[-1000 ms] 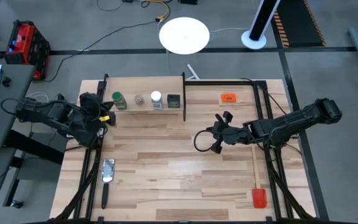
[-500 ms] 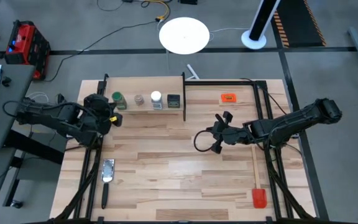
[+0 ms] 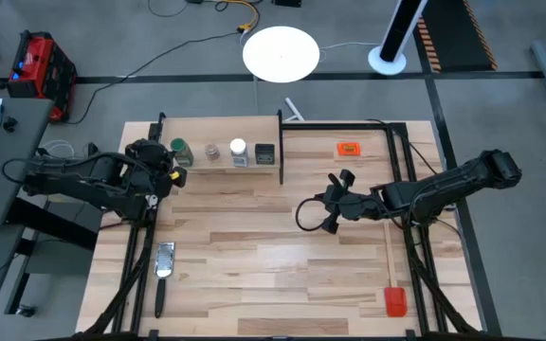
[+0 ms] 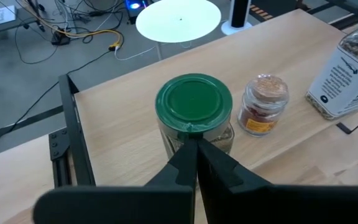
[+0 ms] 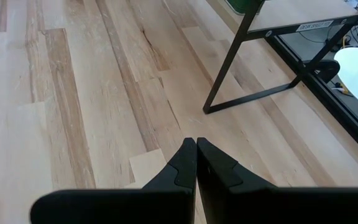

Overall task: Shelf spices
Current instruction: Remove the green seasoning bottle from the shelf

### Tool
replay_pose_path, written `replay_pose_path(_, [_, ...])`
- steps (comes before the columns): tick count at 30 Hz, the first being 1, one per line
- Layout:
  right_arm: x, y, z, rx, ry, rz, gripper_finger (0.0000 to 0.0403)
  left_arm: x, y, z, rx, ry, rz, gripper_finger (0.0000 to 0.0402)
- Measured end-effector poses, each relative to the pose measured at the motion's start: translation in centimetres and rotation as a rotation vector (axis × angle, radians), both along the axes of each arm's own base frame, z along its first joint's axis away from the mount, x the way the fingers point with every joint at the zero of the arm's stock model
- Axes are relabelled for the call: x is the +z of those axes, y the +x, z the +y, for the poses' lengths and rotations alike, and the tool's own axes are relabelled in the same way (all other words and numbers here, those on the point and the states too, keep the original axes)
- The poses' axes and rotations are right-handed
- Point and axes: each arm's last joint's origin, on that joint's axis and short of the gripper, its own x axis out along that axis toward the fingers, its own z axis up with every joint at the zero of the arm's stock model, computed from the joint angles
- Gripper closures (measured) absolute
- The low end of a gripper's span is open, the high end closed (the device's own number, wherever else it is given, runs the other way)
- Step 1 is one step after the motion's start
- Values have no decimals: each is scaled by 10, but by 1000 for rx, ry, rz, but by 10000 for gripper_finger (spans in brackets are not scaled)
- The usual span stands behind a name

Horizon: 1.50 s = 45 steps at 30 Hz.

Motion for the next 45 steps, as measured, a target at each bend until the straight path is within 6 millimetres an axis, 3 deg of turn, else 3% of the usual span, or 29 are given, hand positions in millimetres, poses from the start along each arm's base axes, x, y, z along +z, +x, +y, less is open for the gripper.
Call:
replay_pose_path(8, [0, 0, 0, 0, 0, 1, 388, 1, 1, -1, -14, -30, -13, 402])
replay_pose_path(17, [0, 0, 0, 0, -1, 4, 388, 30, 9, -8, -168, -58, -145, 402])
replay_pose_path(22, [2, 1, -1, 3, -7, 0, 388, 53, 26, -18, -400, -16, -268, 401])
replay_pose_path(26, [18, 7, -4, -14, -1, -52, 388, 65, 40, -24, -536, 63, -308, 401])
replay_pose_path(33, [40, 13, -5, -22, 10, -112, 388, 50, 63, -10, -445, 115, -115, 401])
replay_pose_path(45, [47, 12, -6, -18, -1, -77, 388, 24, 87, 33, -342, -31, 39, 402])
